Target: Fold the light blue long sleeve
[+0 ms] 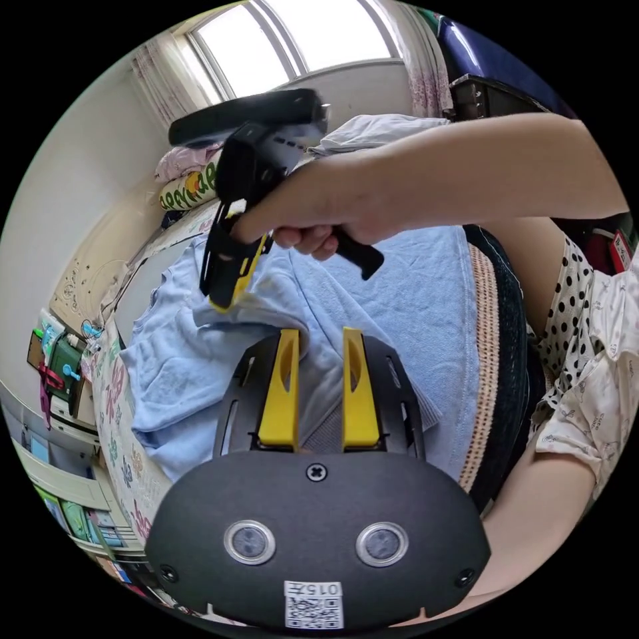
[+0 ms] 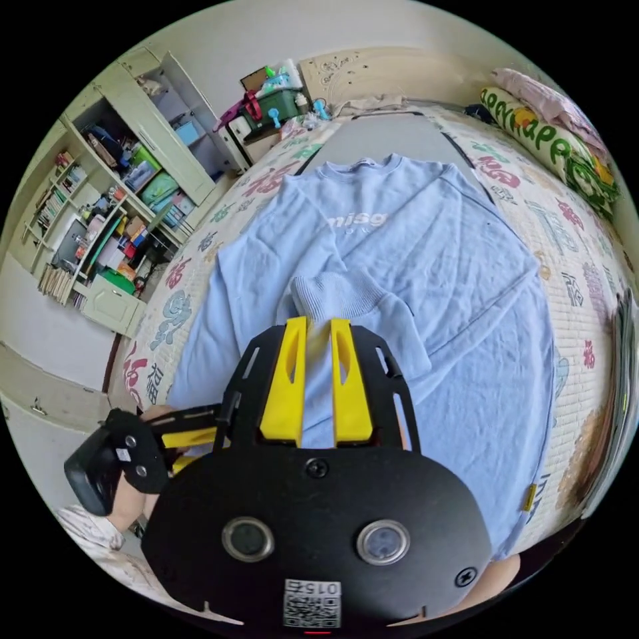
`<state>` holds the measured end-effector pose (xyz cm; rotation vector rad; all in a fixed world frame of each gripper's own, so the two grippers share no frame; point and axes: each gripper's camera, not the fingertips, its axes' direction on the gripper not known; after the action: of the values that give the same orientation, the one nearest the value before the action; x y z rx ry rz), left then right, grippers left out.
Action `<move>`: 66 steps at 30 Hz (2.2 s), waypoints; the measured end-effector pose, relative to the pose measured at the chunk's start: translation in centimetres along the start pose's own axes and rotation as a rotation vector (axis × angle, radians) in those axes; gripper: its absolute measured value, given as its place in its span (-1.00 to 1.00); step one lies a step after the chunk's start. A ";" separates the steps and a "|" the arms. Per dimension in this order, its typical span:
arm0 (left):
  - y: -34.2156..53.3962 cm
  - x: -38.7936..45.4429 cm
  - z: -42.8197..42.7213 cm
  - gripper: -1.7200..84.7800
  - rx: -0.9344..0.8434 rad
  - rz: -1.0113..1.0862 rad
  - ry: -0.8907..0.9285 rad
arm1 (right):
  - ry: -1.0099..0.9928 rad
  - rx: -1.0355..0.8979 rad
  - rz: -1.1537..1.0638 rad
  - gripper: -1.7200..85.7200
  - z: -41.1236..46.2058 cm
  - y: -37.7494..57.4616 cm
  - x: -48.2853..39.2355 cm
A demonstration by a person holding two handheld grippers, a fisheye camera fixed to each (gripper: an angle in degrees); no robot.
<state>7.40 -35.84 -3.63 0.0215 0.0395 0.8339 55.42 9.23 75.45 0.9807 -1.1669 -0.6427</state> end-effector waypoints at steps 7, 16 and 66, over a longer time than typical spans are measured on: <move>0.8 -4.5 -1.7 -0.74 -0.009 -0.009 0.138 | -0.134 0.275 0.165 -0.83 -11.0 19.3 8.9; 2.6 -10.1 -5.5 -0.75 0.142 -0.169 0.277 | -0.128 0.245 0.259 -0.75 -8.8 24.0 18.4; -5.6 -1.8 0.2 -0.77 0.000 -0.001 0.331 | -0.114 0.903 0.029 -0.97 16.0 43.5 27.5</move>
<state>10.36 -40.88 -3.59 -0.1170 0.3506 0.8291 45.47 1.27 127.84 1.6859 -1.6094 -0.1138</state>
